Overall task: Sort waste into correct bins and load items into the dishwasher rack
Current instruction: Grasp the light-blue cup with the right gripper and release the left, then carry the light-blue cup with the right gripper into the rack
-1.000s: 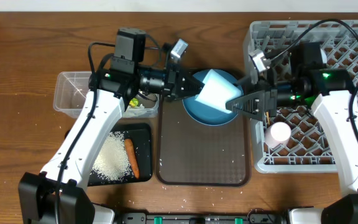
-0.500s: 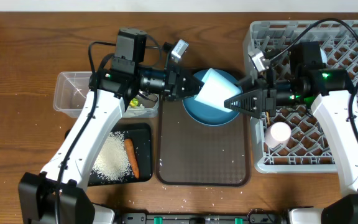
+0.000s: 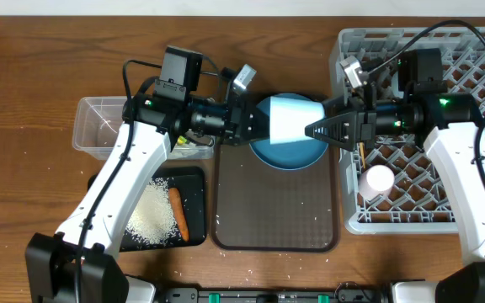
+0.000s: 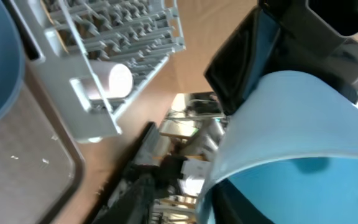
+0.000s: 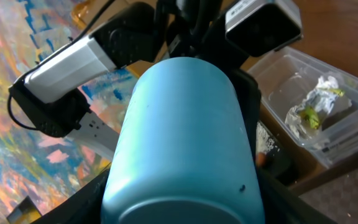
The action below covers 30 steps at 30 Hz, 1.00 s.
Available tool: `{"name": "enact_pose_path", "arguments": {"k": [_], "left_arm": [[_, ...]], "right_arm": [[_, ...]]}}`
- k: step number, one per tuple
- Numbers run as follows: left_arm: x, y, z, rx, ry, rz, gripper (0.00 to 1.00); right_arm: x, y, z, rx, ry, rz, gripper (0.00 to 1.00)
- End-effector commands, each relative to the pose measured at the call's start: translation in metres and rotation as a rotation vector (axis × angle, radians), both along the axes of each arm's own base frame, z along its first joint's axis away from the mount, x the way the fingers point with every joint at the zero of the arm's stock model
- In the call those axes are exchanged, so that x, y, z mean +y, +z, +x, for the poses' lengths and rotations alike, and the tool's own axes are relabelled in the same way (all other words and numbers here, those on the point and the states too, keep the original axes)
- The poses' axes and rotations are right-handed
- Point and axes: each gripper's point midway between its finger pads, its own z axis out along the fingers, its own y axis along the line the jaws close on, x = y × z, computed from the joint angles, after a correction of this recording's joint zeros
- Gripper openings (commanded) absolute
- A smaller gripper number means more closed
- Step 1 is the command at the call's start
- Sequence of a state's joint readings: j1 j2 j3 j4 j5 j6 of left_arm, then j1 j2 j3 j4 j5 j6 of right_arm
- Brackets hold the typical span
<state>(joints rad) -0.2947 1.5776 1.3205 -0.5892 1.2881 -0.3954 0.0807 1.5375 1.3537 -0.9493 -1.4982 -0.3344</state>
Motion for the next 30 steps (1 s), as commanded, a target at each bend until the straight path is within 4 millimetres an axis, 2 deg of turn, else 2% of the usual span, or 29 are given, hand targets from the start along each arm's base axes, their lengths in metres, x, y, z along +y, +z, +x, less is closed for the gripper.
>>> {"name": "enact_pose_path", "arguments": {"k": [1,3,6,8,12,16,17,18,23,26,30], "left_arm": [[0.015,-0.023,0.027,-0.075,0.129,0.151,0.45],[0.029,-0.039,0.041,-0.094,0.21,0.253,0.52],[0.049,-0.057,0.051,-0.074,0.291,0.372,0.56],[0.06,-0.069,0.051,-0.046,0.325,0.445,0.63],[0.078,-0.087,0.046,-0.005,0.367,0.573,0.7],[0.09,-0.098,0.042,0.022,0.391,0.66,0.73],[0.092,-0.1,0.042,0.022,0.396,0.674,0.8],[0.095,-0.102,0.043,0.02,0.404,0.691,0.83],[0.105,-0.106,0.047,0.002,0.437,0.749,0.88],[0.105,-0.107,0.047,0.002,0.438,0.751,0.89],[0.105,-0.106,0.047,0.002,0.437,0.75,0.89]], "right_arm": [[-0.007,0.006,0.004,0.002,-0.042,-0.03,0.5],[-0.015,-0.01,0.013,0.036,-0.105,-0.12,0.5],[-0.032,-0.029,0.023,0.069,-0.192,-0.224,0.48],[-0.048,-0.039,0.03,0.102,-0.263,-0.29,0.47],[-0.087,-0.049,0.039,0.128,-0.42,-0.404,0.46],[-0.131,-0.055,0.045,0.16,-0.625,-0.554,0.45],[-0.143,-0.058,0.046,0.165,-0.681,-0.611,0.45],[-0.153,-0.061,0.046,0.171,-0.73,-0.666,0.46],[-0.2,-0.075,0.041,0.203,-0.947,-0.935,0.46],[-0.211,-0.084,0.037,0.228,-0.978,-1.015,0.46],[-0.214,-0.102,0.039,0.269,-0.962,-1.046,0.46]]}}
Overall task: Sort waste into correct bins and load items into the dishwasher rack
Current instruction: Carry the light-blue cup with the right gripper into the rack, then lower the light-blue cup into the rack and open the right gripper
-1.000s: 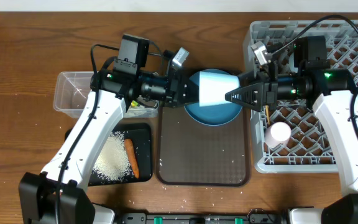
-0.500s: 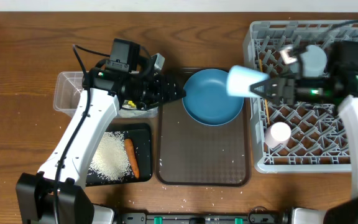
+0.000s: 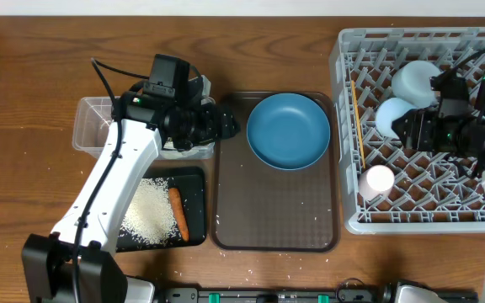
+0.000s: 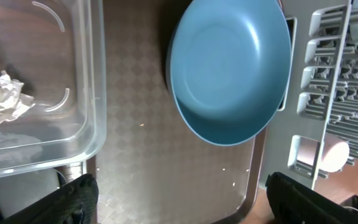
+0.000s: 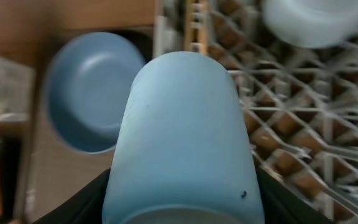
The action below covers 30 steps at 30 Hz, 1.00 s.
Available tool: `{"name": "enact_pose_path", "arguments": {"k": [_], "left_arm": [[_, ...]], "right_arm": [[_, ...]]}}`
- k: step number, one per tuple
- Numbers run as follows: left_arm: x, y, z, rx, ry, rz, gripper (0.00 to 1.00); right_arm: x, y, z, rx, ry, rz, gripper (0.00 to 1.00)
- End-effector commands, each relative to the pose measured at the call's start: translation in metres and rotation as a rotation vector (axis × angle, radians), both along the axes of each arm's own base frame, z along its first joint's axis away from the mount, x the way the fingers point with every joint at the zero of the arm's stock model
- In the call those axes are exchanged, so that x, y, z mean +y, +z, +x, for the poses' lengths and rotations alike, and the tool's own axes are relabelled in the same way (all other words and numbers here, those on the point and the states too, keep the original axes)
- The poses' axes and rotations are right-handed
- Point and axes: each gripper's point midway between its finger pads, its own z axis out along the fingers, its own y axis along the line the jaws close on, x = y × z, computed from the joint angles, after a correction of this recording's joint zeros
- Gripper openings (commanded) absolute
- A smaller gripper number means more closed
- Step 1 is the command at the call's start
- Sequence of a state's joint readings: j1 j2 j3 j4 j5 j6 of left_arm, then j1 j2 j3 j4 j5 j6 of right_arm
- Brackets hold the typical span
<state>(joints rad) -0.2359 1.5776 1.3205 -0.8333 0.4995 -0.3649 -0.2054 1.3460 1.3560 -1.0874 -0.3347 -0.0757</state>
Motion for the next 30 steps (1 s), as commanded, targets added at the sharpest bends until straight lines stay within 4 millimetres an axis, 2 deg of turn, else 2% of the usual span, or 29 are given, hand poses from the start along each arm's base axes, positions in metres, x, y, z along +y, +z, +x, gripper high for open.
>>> {"name": "enact_pose_path", "arguments": {"k": [1,7,13,23,30], "left_arm": [[0.004,0.0,0.002,-0.012,0.003,0.025,0.89],[0.004,0.0,0.002,-0.013,0.003,0.025,0.89],[0.004,0.0,0.002,-0.013,0.003,0.025,0.89],[0.004,0.0,0.002,-0.013,0.003,0.025,0.89],[0.004,0.0,0.002,-0.013,0.003,0.025,0.9]], "right_arm": [[-0.01,-0.02,0.003,0.063,-0.046,-0.062,0.46],[-0.008,-0.05,0.014,0.134,-0.031,-0.048,0.46],[-0.003,-0.072,0.026,0.176,-0.01,-0.043,0.46],[0.009,-0.09,0.035,0.208,0.029,-0.045,0.47],[0.012,-0.094,0.035,0.217,0.037,-0.045,0.5]]}}
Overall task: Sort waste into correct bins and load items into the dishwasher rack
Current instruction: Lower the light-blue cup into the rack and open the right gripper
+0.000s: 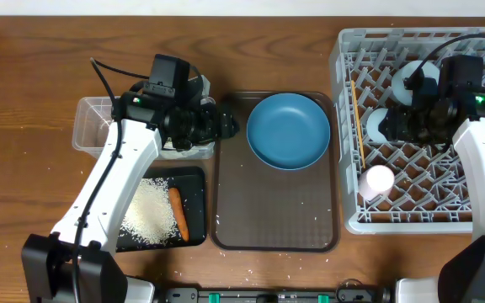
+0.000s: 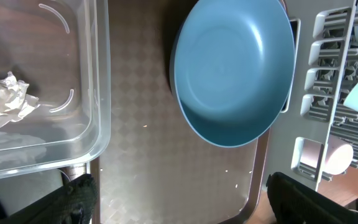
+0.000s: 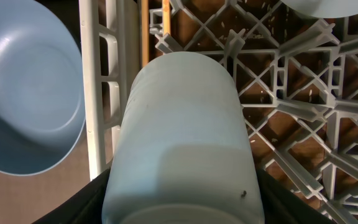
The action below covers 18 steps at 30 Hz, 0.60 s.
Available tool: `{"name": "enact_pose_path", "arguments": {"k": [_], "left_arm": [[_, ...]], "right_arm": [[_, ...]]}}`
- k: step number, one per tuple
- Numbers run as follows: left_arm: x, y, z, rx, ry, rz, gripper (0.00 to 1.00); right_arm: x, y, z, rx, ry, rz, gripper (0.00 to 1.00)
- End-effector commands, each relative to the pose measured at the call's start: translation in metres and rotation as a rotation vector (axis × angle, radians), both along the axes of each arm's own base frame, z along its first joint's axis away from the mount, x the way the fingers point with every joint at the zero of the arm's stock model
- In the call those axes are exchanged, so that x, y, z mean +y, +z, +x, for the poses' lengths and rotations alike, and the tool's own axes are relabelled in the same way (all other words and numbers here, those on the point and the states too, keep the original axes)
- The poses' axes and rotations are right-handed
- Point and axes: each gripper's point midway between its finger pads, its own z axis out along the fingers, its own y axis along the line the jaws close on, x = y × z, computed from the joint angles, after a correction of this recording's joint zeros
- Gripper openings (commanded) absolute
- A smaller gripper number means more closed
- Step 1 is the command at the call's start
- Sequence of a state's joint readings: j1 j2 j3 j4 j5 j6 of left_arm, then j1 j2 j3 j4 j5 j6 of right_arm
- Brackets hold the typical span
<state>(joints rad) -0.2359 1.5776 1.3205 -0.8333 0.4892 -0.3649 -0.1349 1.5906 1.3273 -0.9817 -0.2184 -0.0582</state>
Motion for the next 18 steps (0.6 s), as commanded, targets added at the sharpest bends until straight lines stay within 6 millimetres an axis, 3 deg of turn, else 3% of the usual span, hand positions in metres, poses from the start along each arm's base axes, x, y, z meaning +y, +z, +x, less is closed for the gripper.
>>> {"name": "enact_pose_path", "arguments": {"k": [1,18], "left_arm": [[0.003,0.001,0.001,-0.011,-0.001,0.016,0.9],[0.003,0.001,0.001,-0.011,-0.001,0.016,0.9]], "right_arm": [[0.014,-0.012,0.001,0.031,0.027,0.027,0.5],[0.015,-0.007,0.014,-0.027,0.034,0.024,0.48]]}}
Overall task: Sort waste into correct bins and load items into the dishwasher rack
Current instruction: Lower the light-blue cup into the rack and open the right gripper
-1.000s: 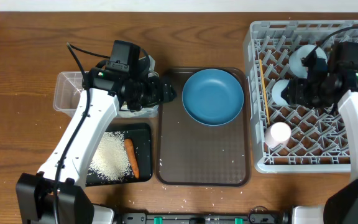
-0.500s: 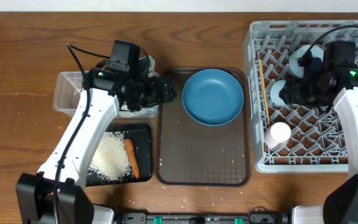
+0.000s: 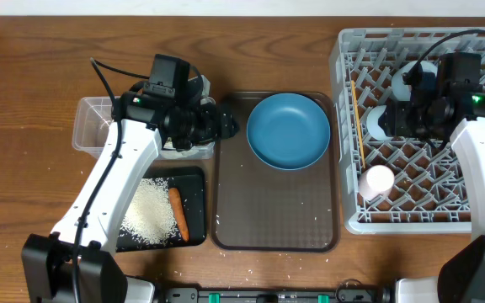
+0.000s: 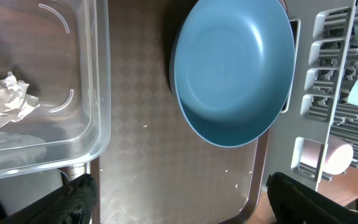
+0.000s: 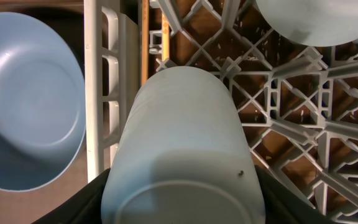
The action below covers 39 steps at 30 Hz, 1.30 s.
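My right gripper (image 3: 397,121) is shut on a light blue cup (image 5: 182,149), held over the left part of the grey dishwasher rack (image 3: 419,220); the cup (image 3: 380,124) shows beside the arm from above. A blue bowl (image 3: 288,130) rests on the brown tray (image 3: 276,227). My left gripper (image 4: 178,202) stands open above the tray near the bowl (image 4: 232,71), nothing between its fingers. A clear bin (image 4: 48,134) holds crumpled waste (image 4: 5,96).
In the rack stand a second light blue cup (image 3: 419,74), a small white cup (image 3: 378,180) and a thin stick (image 3: 357,118). A black board (image 3: 194,181) with rice (image 3: 151,210) and a carrot (image 3: 178,212) lies at the front left.
My right gripper shifted a little with the cup over the rack's left cells. The left arm has not moved.
At first both grippers met over the bowl with the light blue cup between them. A second later the right gripper alone held the cup over the rack and the left had drawn back open near the clear bin. The cup then sat low over the rack's left side, as now.
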Available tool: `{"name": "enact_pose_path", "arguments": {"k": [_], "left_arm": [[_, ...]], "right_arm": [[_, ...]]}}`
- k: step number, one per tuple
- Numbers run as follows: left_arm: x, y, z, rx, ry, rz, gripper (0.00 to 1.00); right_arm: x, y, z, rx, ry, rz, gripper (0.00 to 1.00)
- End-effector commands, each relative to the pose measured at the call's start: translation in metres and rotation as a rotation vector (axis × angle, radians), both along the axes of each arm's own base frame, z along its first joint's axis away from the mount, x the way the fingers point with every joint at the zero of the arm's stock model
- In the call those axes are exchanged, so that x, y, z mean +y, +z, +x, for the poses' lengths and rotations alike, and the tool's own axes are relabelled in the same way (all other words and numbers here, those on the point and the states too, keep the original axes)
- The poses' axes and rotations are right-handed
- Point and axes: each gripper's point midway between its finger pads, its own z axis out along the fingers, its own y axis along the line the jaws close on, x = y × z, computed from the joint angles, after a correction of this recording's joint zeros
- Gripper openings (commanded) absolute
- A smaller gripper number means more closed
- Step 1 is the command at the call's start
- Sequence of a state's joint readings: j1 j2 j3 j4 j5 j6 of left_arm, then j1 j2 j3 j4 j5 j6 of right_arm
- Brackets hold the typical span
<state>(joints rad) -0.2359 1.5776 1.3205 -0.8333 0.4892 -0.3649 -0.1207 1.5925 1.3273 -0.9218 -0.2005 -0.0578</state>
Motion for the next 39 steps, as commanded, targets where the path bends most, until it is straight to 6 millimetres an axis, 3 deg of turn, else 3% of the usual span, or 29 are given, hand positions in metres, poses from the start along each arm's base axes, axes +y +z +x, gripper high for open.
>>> {"name": "enact_pose_path", "arguments": {"k": [1,7,18,21,24,26,31,39], "left_arm": [[0.003,0.001,0.001,-0.011,-0.001,0.016,0.9],[0.003,0.001,0.001,-0.011,-0.001,0.016,0.9],[0.003,0.001,0.001,-0.011,-0.001,0.016,0.9],[0.003,0.001,0.001,-0.011,-0.001,0.016,0.9],[0.003,0.001,0.001,-0.011,-0.001,0.016,0.9],[0.003,0.001,0.001,-0.011,-0.001,0.016,0.9],[0.003,0.001,0.001,-0.011,-0.001,0.016,0.9],[0.003,0.001,0.001,-0.01,-0.001,0.015,0.9]], "right_arm": [[0.016,-0.011,0.001,0.027,0.031,0.05,0.48],[0.034,-0.009,0.0,0.027,0.073,0.094,0.44],[0.025,-0.021,-0.023,0.134,0.057,-0.015,0.41],[0.024,-0.021,-0.024,0.141,0.055,-0.019,0.54],[0.024,-0.021,-0.024,0.138,0.056,-0.019,0.83],[0.024,-0.021,-0.023,0.136,0.056,-0.02,0.93],[0.024,-0.021,-0.022,0.132,0.055,-0.02,0.98],[0.03,-0.018,-0.017,0.107,0.062,0.006,0.93]]}}
